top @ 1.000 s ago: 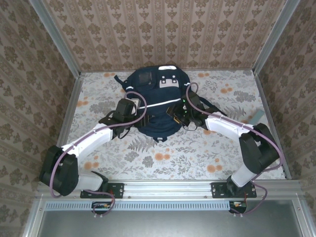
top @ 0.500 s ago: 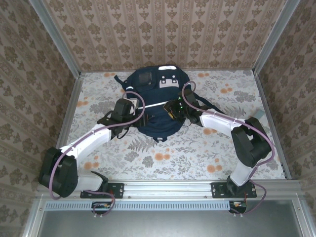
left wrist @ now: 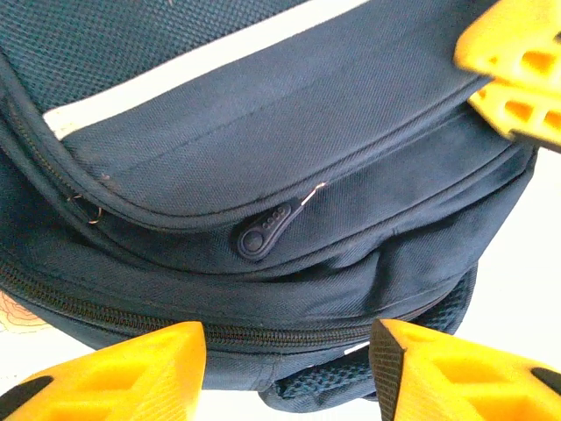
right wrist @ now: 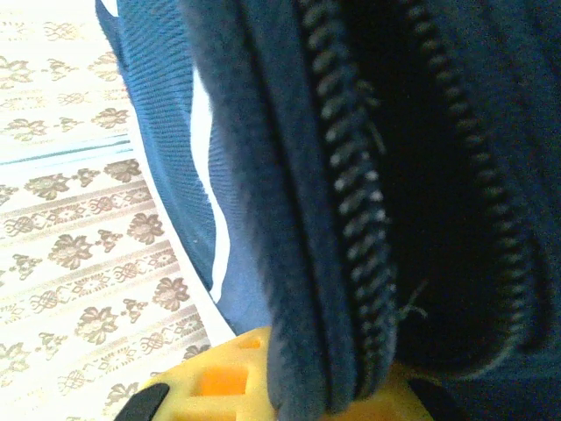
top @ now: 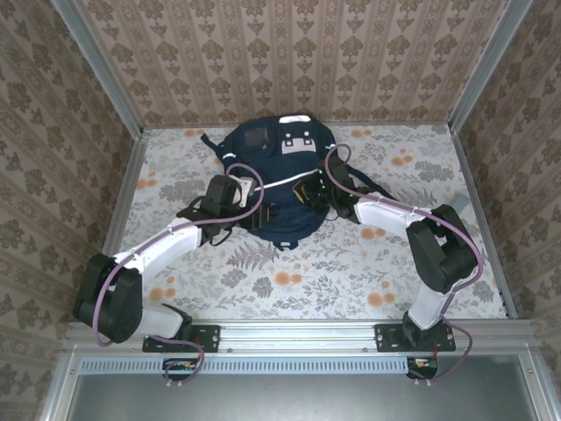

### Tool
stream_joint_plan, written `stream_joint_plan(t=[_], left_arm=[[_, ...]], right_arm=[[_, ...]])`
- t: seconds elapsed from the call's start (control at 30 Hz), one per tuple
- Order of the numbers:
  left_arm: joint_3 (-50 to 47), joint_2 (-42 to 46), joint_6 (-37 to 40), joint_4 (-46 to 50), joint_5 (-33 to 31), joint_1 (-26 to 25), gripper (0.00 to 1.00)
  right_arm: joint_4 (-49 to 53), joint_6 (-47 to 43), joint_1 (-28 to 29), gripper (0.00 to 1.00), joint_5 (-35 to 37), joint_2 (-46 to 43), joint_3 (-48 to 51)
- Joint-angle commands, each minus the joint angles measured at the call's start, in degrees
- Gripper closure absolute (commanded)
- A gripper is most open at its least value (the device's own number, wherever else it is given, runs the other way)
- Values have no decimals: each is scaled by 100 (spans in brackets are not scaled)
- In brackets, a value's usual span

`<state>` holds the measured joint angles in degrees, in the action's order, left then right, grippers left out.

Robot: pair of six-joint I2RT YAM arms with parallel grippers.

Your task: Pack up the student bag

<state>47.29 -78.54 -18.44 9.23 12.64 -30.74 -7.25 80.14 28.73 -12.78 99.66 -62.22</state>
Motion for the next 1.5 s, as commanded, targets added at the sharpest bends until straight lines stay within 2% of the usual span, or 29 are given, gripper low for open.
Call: stream_joint_plan(t=[0.0,0.33,0.57,0.63,0.83,1.03,1.33,1.47], left_arm=[[224,-179,380,-176,104,-61,45],[547,-693,389,-337,80,-160,45],[767,-820,138,-153,-616,-145,38],[840,-879,51,-152,-502,-119,37],[1023,-1174,-45,-272,431,-138,52],[935,-1101,-102,-423,362,-125,68],[698,-891,-300,-1061,798,-125,71],[624,-912,-447,-1236,735,-125,77]], right_arm=[[-496,98,-52,94,-167,-397,32],[-779,91,-96,97,-494,-640,87],[-827,140,-122,98,-594,-660,74],[-832,151,-122,98,-601,-658,78],[-870,186,-123,98,-608,-592,73],[-855,169,-131,98,-648,-536,82],[-820,169,-131,98,-621,-532,130],[-755,151,-130,98,-604,-535,131]])
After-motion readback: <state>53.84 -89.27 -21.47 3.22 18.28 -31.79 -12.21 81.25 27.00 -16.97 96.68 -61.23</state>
